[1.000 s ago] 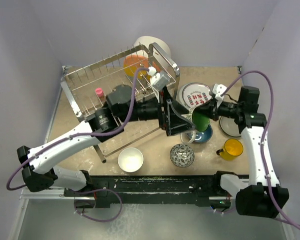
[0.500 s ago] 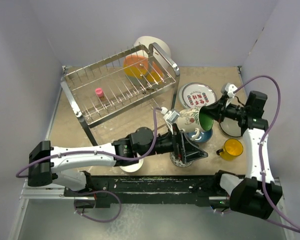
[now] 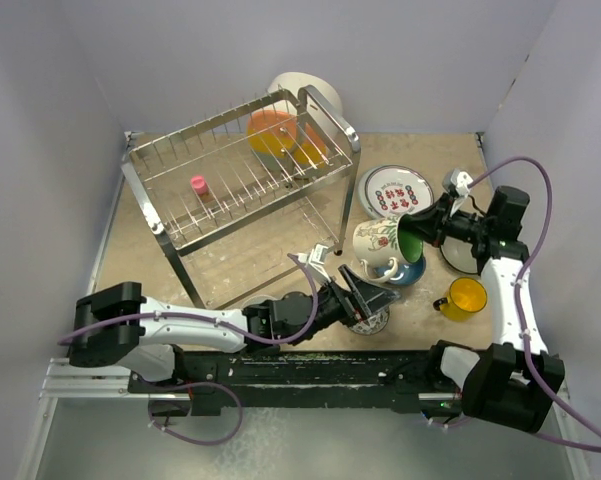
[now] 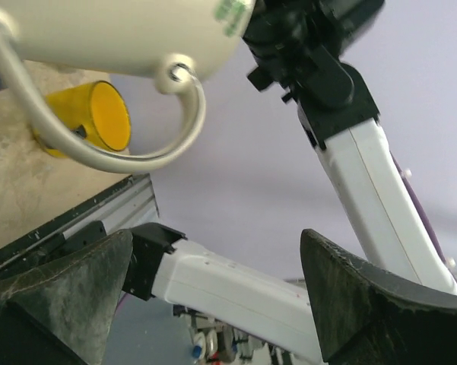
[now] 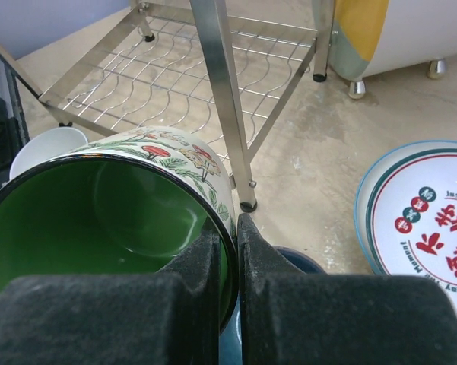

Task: Load the mixed dishes into the dish rack
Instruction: Pick up the cup at the center of the board.

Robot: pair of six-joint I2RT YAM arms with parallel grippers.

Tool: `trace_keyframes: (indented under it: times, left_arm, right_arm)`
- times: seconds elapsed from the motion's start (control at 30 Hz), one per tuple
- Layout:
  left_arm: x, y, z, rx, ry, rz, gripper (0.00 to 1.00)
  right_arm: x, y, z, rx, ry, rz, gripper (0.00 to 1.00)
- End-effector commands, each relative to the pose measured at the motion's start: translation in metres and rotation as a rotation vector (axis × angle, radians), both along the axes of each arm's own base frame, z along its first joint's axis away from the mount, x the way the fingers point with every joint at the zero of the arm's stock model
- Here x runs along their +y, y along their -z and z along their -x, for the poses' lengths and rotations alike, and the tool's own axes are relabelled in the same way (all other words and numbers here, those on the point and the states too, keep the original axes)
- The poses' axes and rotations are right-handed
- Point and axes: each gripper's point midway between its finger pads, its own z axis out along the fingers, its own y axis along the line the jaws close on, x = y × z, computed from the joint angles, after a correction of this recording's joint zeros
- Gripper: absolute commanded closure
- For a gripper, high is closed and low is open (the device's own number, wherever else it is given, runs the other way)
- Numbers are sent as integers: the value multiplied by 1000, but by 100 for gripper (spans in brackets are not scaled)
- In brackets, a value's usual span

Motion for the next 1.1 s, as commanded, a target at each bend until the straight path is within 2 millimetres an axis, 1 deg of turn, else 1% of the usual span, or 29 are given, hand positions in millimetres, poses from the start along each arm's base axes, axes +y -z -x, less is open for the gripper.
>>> trace_keyframes:
  times: [0.0,0.07,0.23,0.37,0.57,0.77,0.9,1.07]
  left_arm:
    - [11,-2,-26,187,-158,151,7]
    - [13,4,-32,227,-192,164,6]
    - [16,5,-44,292,-258,229,4]
    - [12,4,-53,341,-260,297,5]
    - [8,-4,-69,388,-238,426,14]
    - [17,-16,-84,380,-256,491,18]
    - [21,-24,-89,376,-253,517,21]
    - [20,-26,-89,375,-237,541,33]
  right_arm:
    - [10,-20,9,-39,-94,-66,100]
    - [10,-17,8,-29,-95,-78,100]
    - [12,-11,7,12,-97,-113,100]
    - [18,-10,8,26,-113,-128,100]
    - [24,-13,12,61,-128,-170,100]
    - [33,-15,19,48,-181,-171,100]
    - [36,-16,21,40,-197,-167,100]
    - [37,-15,21,36,-202,-163,100]
